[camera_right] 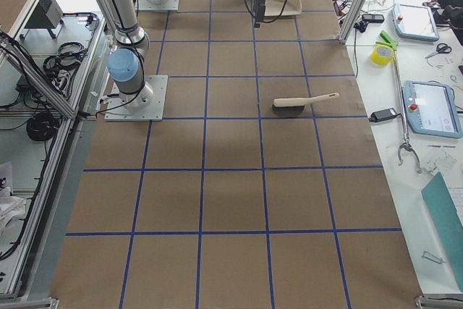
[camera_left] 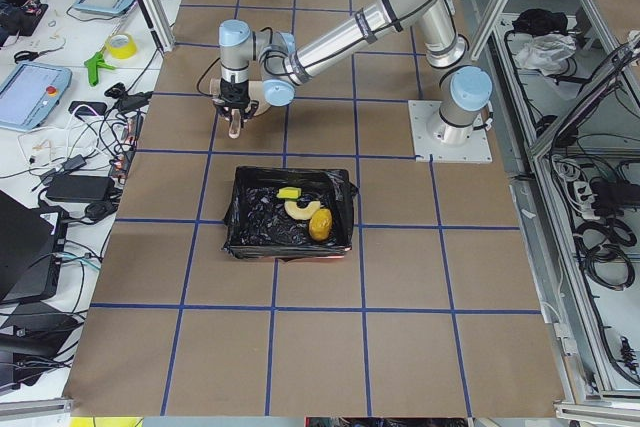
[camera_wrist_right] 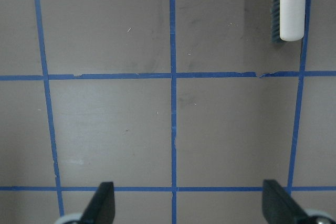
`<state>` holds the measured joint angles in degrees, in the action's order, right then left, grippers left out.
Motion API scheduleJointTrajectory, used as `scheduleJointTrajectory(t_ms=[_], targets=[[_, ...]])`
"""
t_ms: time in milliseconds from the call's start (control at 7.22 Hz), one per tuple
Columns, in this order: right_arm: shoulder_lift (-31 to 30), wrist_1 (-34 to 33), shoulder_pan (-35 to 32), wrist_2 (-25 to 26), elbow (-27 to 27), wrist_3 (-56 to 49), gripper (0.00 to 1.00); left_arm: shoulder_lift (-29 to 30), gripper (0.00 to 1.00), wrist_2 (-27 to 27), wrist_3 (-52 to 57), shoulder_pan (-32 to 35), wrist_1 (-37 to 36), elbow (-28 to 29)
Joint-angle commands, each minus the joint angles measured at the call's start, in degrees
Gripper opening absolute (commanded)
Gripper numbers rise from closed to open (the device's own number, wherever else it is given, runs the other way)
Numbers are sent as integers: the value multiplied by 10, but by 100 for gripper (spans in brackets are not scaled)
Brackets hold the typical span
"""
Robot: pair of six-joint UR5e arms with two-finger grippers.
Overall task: Sweep and dump trash into bin
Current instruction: 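Bring the empty dustpan back and lower it onto the table with the left gripper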
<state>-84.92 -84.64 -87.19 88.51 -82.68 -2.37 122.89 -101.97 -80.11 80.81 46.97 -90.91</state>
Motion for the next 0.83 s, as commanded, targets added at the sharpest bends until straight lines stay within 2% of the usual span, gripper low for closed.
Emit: scheduleJointTrajectory(t_ms=[0,139,277,416,693], targets=[[0,0,0,0,0,0,100,-2,0,-5,4,3,0,-4],[0,1,0,0,0,0,100,-3,0,-7,4,13,0,-4],[0,1,0,0,0,0,100,0,11,-7,7,15,-1,-4],[0,1,0,0,-1,0,100,1,55,-9,14,15,-1,-4],[0,1,0,0,-1,0,100,-5,62,-10,15,15,-1,-4]])
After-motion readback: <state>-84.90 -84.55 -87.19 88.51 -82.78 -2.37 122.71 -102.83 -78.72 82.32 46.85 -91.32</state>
